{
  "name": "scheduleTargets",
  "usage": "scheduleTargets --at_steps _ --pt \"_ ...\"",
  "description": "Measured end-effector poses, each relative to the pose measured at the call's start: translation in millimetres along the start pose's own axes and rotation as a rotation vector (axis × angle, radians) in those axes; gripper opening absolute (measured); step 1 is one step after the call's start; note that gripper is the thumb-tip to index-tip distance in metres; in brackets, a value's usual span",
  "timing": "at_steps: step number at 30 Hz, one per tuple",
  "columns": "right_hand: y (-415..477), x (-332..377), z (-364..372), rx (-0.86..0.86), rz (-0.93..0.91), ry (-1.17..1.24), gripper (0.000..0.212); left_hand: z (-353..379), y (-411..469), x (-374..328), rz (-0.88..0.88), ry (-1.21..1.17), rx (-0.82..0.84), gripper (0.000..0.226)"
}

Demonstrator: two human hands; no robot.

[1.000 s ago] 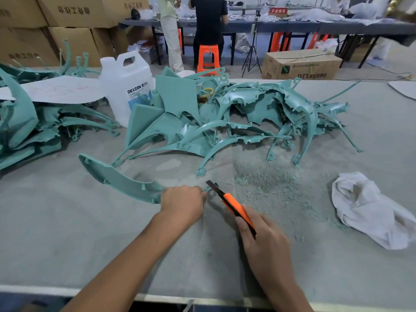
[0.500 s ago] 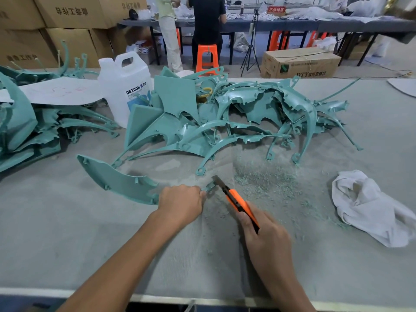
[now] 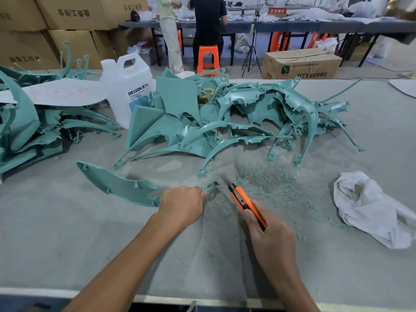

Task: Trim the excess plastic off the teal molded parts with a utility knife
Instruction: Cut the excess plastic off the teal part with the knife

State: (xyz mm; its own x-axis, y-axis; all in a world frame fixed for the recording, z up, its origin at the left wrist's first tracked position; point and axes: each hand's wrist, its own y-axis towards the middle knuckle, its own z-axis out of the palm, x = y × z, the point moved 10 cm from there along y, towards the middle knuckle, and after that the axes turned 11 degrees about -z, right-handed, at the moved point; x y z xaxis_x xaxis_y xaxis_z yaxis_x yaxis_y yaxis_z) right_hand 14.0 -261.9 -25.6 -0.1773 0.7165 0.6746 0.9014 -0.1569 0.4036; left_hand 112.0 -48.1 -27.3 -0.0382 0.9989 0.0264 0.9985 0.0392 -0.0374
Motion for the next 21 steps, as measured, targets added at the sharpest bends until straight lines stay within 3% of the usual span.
scheduleTargets --at_steps 5,10,13,17,21 --pt "-1.3 7.2 3.7 0.034 -0.029 -0.005 0.032 -2.3 -1.8 -2.3 0.008 0.002 -0.022 0.039" --pt "1.1 -1.8 -4.4 -0.051 0.028 -0.021 0.027 -1.0 -3.3 2.8 0.01 -0.044 -0.02 0.043" --pt "0.5 -3.8 -6.8 -0.06 0.041 0.027 0.03 -16.9 -9.0 1.7 0.047 -0.149 -0.044 0.04" --pt "-0.6 -5.8 -8.2 -0.059 0.053 0.083 0.031 -71.4 -18.5 -9.4 0.155 -0.348 -0.201 0.027" --pt "-3.9 -18.9 -14.5 -0.155 0.157 0.18 0.032 -105.5 -17.9 -24.9 0.229 -0.482 -0.218 0.021"
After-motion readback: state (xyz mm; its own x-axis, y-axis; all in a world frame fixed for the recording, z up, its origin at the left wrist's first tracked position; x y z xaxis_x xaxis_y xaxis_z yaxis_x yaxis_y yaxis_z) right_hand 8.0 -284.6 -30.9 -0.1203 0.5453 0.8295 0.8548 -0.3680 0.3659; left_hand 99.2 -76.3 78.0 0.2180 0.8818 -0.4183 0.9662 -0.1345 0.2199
